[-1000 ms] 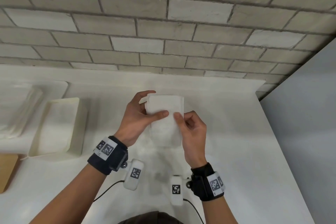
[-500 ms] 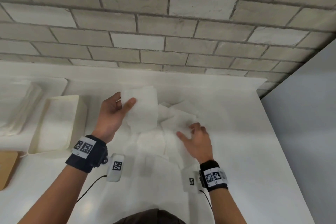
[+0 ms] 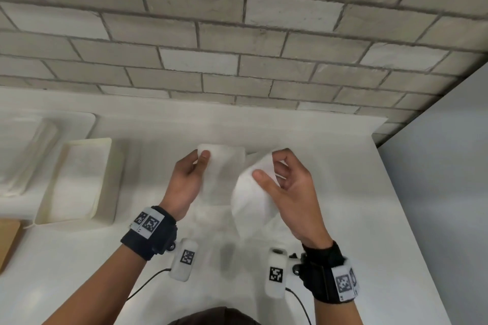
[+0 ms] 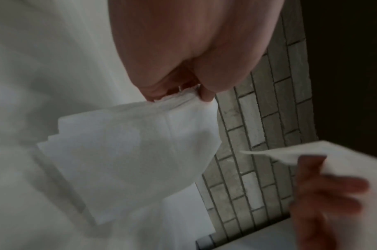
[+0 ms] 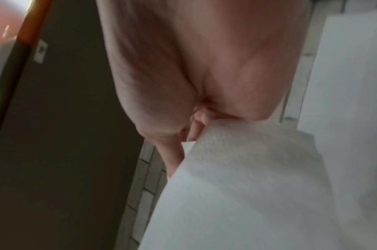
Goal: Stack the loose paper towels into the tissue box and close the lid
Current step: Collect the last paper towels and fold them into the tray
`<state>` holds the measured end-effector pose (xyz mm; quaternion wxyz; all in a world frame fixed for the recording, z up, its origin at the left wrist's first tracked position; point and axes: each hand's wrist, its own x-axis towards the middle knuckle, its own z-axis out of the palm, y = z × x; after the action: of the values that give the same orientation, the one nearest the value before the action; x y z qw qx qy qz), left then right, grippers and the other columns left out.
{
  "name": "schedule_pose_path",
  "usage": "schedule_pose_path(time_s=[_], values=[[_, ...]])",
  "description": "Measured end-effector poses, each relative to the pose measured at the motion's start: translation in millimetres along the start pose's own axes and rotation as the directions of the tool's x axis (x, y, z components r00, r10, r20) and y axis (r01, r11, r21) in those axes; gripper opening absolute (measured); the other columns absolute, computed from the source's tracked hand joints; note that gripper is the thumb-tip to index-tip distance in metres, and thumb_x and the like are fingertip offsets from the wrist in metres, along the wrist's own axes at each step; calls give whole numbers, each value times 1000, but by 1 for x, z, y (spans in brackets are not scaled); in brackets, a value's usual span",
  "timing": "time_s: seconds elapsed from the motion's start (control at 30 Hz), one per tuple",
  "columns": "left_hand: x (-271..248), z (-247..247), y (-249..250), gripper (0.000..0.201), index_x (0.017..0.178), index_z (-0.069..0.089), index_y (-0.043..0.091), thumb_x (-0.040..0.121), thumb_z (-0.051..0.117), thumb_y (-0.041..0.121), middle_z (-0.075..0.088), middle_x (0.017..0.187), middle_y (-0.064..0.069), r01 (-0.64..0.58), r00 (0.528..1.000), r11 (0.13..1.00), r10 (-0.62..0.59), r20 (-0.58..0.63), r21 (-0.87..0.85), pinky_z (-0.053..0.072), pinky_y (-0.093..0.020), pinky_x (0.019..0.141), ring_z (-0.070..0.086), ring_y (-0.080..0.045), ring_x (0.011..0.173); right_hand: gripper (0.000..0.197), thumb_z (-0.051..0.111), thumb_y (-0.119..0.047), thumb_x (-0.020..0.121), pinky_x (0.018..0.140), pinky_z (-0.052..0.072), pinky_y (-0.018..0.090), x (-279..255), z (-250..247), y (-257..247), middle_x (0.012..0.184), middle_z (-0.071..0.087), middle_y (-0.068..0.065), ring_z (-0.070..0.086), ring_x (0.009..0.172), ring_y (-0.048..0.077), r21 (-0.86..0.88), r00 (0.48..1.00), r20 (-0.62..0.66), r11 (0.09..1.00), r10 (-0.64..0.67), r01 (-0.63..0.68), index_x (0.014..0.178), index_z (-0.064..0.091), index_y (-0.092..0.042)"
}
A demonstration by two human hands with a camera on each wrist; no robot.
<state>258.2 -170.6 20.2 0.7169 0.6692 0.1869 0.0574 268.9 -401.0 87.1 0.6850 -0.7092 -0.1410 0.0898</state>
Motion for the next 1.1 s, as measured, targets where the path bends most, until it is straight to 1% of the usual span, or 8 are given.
schedule_pose_path(time_s=[0.1,0.3,0.4,0.5,0.63,0.73,0.87,1.1], values=[[-2,13,2,38,118,75,18,111,52,47,77,118,-20,28,999,997,-25,42,-72,55,-60,99,73,-40,111,31,76,-9,99,83,64,47,2,21,4,112,81,9,79,100,33,146,993,-83,986,87,-74,126,63,-16],[-5,25,9,36,125,73,12,116,44,32,78,124,-12,187,982,945,-175,67,-268,57,-44,100,73,-32,119,35,74,-7,101,90,62,41,4,46,51,118,80,1,78,107,23,151,968,-142,971,207,-186,131,65,-22],[-4,23,10,42,131,71,10,116,41,36,77,125,-16,250,968,919,-240,70,-304,61,-42,91,76,-32,113,40,72,-5,101,96,63,41,6,49,51,121,79,-1,77,111,20,129,975,-110,975,193,-178,135,63,-23],[-4,23,10,55,133,70,8,114,40,49,77,125,-18,299,954,902,-279,106,-311,56,-48,101,75,-34,116,38,73,-10,99,96,63,42,13,51,59,114,80,-10,76,106,11,-62,976,-167,986,142,-155,131,64,-27],[2,14,-6,28,126,69,8,106,66,29,79,119,-14,84,996,991,-85,-2,-106,56,-64,103,75,-36,113,33,79,-26,97,86,64,39,21,46,70,106,81,-11,78,96,9,-119,969,-213,981,126,-154,126,65,-32],[5,-1,-8,22,123,70,16,105,68,29,80,117,-6,-17,998,1000,16,-65,-23,57,-60,102,75,-30,112,20,76,-29,99,80,62,39,36,12,94,93,80,-8,79,85,15,-230,895,-439,953,77,-195,115,65,-24],[8,-18,-2,22,122,70,16,105,68,31,80,115,-4,-32,993,999,31,-113,-4,60,-56,99,76,-28,110,59,78,-55,89,95,54,40,50,-29,154,122,65,1,66,114,27,-416,791,-500,704,352,-576,132,54,-23],[11,-30,-5,24,118,69,15,104,70,34,80,113,-5,-11,986,1000,14,-165,21,61,-57,96,76,-29,109,25,82,-33,93,74,48,29,49,-36,148,83,70,-7,68,84,20,-353,883,-379,839,277,-414,84,63,-20]])
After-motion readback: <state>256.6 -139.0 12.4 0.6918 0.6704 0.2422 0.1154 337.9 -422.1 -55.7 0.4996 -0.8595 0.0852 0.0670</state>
